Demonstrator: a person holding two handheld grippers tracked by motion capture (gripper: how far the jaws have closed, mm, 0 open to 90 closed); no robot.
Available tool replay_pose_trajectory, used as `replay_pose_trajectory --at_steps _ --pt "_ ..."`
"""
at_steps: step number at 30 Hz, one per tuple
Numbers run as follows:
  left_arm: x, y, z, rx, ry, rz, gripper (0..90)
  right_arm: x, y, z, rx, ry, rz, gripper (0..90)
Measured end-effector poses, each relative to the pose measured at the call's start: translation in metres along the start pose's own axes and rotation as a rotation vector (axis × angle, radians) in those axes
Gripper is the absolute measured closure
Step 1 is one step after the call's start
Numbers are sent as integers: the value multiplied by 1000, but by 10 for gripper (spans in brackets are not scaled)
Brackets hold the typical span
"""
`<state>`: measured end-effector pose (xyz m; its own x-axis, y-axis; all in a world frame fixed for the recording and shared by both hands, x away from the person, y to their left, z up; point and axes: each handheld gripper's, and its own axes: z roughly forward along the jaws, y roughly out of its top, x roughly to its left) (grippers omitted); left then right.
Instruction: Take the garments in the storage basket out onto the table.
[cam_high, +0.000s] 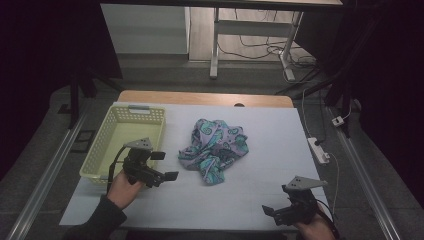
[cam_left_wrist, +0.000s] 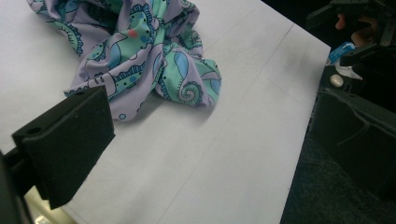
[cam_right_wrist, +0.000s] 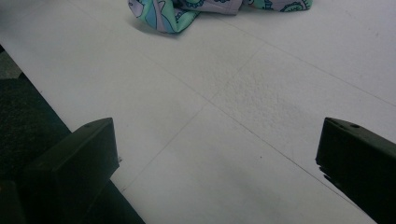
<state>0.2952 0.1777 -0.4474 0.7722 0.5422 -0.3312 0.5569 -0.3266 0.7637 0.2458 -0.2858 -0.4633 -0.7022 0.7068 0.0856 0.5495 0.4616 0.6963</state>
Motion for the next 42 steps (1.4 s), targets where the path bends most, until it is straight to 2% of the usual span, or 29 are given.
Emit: replay_pose_trajectory --at_steps 11,21,30,42 --pt "-4 -9 -12 -18 16 -9 0 0 0 -1 -5 -12 10 0" --pt "-5 -27 -26 -37 79 -4 0 0 0 0 2 -17 11 0" --pt "-5 -48 -42 -47 125 -33 0 0 0 0 3 -17 8 0" --pt "-8 -68 -59 -64 146 -55 0 0 0 0 1 -19 11 0"
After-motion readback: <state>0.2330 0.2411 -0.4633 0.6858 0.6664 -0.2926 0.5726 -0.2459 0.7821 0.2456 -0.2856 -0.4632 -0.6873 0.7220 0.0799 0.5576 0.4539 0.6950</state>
